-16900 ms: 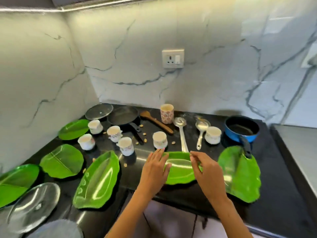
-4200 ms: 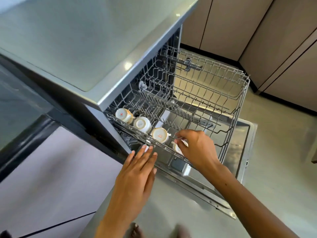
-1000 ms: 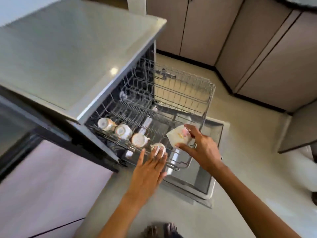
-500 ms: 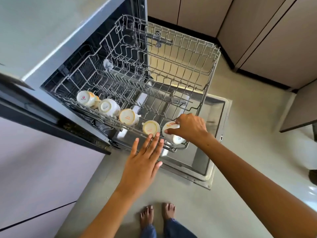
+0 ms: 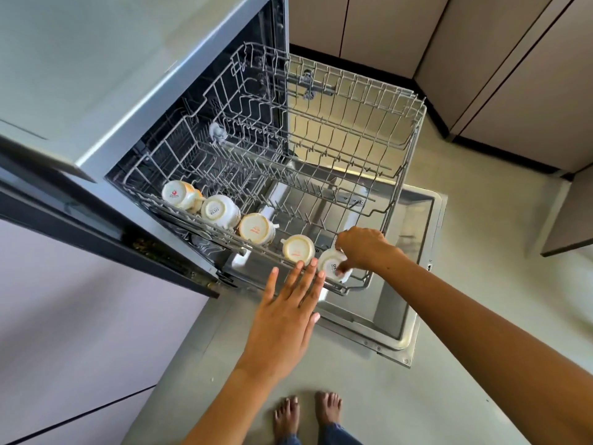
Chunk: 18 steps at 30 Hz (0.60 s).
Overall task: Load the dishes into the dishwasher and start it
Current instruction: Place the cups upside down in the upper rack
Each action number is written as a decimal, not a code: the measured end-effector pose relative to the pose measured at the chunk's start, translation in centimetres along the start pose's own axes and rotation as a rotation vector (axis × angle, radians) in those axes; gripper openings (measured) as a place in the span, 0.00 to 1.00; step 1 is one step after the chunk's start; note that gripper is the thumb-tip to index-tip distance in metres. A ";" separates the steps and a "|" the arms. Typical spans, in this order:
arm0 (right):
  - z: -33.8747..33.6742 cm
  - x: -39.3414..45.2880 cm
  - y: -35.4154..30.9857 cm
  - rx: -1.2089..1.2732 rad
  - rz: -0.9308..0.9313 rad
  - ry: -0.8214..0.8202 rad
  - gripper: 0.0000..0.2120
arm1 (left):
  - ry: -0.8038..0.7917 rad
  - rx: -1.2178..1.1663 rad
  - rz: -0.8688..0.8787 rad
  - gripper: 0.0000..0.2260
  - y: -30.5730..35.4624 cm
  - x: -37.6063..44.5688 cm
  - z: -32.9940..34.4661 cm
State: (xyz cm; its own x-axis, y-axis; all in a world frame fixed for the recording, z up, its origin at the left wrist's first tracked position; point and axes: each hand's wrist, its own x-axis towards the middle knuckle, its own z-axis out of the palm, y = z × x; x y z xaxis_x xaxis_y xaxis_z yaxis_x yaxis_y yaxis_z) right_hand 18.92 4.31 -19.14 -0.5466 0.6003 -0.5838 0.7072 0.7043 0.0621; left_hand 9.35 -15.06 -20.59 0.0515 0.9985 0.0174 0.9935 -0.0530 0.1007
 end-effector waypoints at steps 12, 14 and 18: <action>1.2 -0.8 -0.5 -0.029 0.072 0.057 0.20 | -0.019 -0.010 -0.014 0.26 0.1 -0.1 0.0; 1.4 -2.0 -0.9 -0.030 0.074 0.138 0.16 | -0.023 -0.016 -0.015 0.26 0.1 -0.1 -0.1; 1.1 -4.9 -1.5 0.166 0.063 0.361 0.09 | -0.007 -0.103 -0.022 0.26 -0.2 0.3 -1.8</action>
State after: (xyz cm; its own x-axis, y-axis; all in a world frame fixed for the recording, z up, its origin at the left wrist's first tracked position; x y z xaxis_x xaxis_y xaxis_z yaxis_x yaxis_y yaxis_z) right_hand 21.04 -0.11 -17.31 -0.6014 0.7556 -0.2596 0.7910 0.6089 -0.0600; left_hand 8.95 -14.79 -18.83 0.0310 0.9995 0.0068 0.9787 -0.0317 0.2027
